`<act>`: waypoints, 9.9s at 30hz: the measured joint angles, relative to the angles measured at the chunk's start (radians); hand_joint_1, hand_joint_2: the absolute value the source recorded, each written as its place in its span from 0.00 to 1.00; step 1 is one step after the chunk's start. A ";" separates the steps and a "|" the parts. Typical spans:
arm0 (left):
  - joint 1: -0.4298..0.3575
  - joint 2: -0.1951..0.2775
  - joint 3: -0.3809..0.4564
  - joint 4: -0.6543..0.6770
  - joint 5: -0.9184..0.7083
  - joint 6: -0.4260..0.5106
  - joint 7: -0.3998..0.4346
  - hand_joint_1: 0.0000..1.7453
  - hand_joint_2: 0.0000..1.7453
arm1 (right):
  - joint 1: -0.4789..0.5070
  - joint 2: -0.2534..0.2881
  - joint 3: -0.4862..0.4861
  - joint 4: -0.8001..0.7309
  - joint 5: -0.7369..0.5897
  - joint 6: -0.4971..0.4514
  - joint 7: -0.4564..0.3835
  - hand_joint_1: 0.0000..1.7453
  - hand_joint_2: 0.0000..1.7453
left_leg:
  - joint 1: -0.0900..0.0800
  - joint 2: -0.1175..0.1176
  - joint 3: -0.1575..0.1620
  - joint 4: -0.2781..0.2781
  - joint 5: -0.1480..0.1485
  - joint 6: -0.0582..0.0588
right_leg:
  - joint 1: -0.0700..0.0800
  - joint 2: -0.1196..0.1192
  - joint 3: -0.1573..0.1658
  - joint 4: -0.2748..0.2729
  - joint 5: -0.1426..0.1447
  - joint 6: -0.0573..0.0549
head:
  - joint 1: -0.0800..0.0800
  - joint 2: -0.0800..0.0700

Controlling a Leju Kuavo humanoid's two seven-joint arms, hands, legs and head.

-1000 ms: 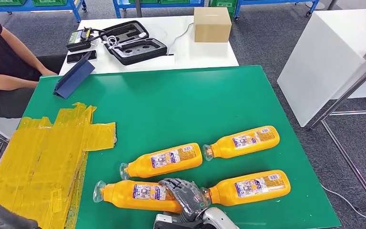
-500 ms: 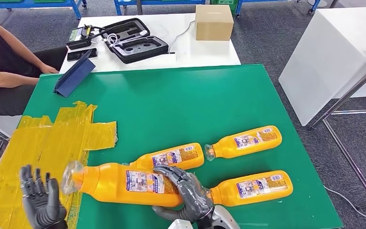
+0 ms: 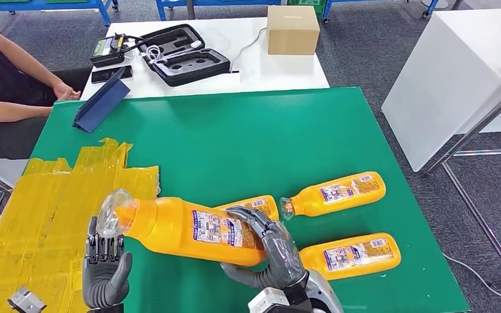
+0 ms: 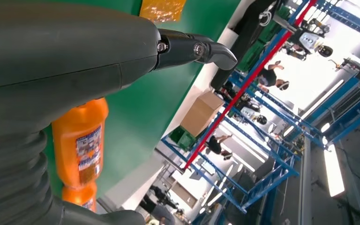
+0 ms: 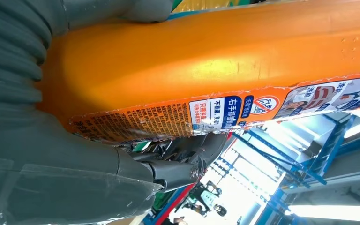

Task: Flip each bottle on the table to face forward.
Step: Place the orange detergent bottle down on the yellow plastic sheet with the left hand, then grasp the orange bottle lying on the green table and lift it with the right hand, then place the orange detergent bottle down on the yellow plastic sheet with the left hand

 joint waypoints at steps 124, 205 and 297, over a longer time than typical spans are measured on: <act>-0.061 0.140 0.060 -0.277 -1.365 0.862 -0.009 1.00 1.00 | -0.217 0.040 0.028 0.298 0.150 0.017 0.174 0.00 1.00 | 0.000 -0.003 -0.006 0.000 0.002 0.001 | 0.000 -0.001 -0.005 0.001 0.000 0.000 | 0.000 0.000; -0.128 0.267 0.011 -0.023 -0.271 -0.103 -0.118 0.00 0.00 | -0.774 -0.033 0.321 1.117 0.163 0.201 0.314 1.00 1.00 | -0.001 -0.012 0.007 0.000 0.010 0.001 | -0.001 -0.014 0.000 0.002 0.001 0.000 | 0.000 0.000; 0.047 0.021 -0.081 -0.167 -0.235 -0.030 -0.063 1.00 1.00 | -0.399 0.180 0.418 0.586 0.155 0.023 0.273 0.00 0.75 | 0.000 -0.010 -0.013 0.000 0.010 0.000 | -0.001 -0.011 -0.011 0.003 0.001 0.001 | 0.001 0.000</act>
